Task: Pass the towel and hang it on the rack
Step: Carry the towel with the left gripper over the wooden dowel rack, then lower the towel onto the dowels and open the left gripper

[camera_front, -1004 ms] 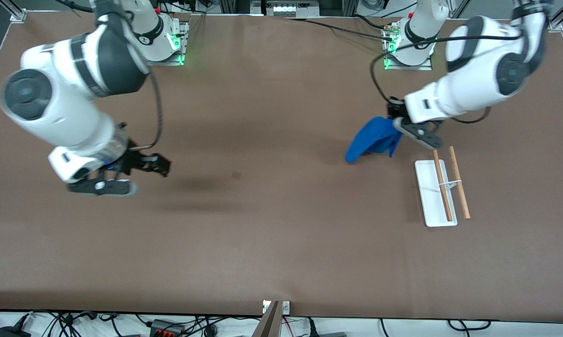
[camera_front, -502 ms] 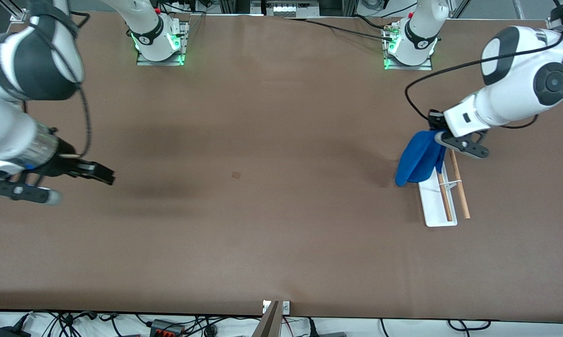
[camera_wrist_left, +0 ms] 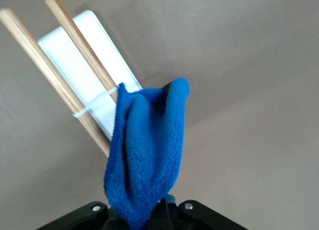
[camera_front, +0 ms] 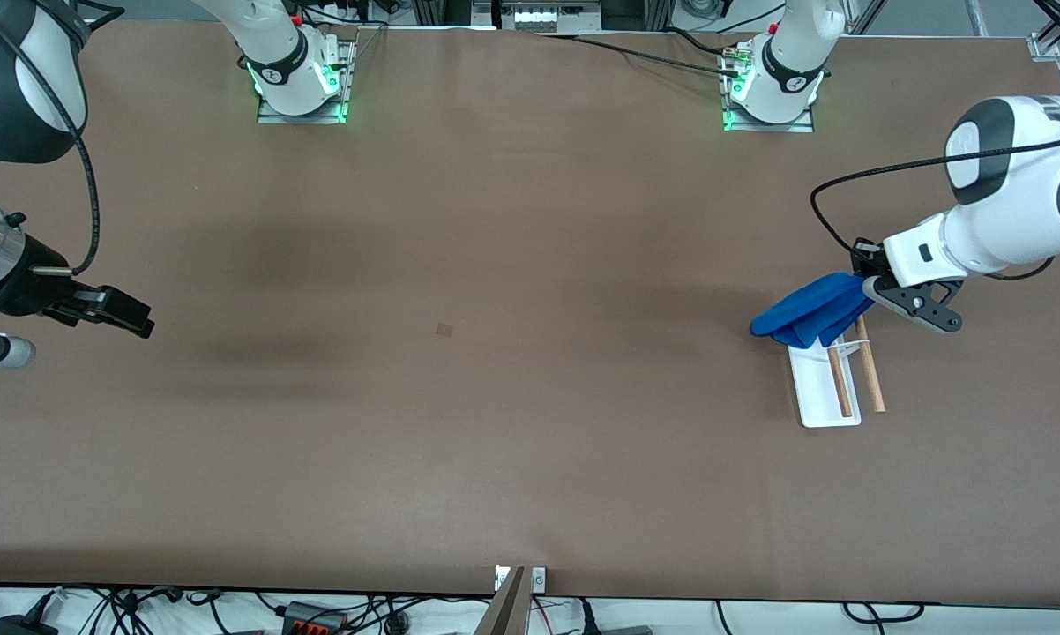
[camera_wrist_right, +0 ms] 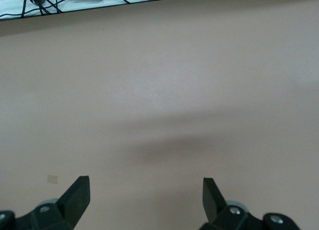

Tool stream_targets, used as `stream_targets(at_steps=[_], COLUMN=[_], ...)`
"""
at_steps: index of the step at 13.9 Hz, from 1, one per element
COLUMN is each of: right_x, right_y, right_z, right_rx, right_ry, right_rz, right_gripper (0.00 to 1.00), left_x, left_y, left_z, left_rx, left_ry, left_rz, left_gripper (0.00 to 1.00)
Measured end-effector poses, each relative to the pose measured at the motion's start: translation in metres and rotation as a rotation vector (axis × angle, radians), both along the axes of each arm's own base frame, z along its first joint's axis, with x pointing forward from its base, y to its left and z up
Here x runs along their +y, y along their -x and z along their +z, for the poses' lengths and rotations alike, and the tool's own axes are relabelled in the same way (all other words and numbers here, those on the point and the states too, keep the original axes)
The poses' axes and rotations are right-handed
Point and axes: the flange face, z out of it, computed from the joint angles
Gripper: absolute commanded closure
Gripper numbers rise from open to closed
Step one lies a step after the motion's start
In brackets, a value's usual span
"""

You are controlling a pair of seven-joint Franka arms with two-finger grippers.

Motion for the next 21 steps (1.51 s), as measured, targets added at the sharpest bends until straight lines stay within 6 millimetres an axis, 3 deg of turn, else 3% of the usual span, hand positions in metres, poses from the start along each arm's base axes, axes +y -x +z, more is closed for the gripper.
stream_targets(at_steps=[4, 5, 11, 16, 21], right_x=[-0.056, -0.063, -0.043, -0.045, -0.048], right_y=[0.01, 0.014, 0.037, 0.053, 0.096], right_z=[-0.002, 0.001, 0.003, -0.001, -0.008], right_rx=[0.017, 0.016, 0.04, 0.062, 0.086], right_ry=[-0.007, -0.016, -0.001, -0.001, 0.005], right_rz=[0.044, 0.044, 0.089, 0.087, 0.088], right_gripper=[0.0, 0.0, 0.0, 0.0, 0.0], left_x=[0.044, 0.052, 0.092, 0.117, 0.127], left_y=[-0.007, -0.008, -0.023, -0.027, -0.029], left_z=[-0.01, -0.011, -0.011, -0.038, -0.065], left_rx=[-0.036, -0.044, -0.122, -0.156, -0.148], left_ry=[-0.051, -0.052, -0.063, -0.077, -0.077], left_rz=[-0.098, -0.116, -0.229, -0.273, -0.298], left_gripper=[1.0, 1.0, 0.99, 1.0, 0.99])
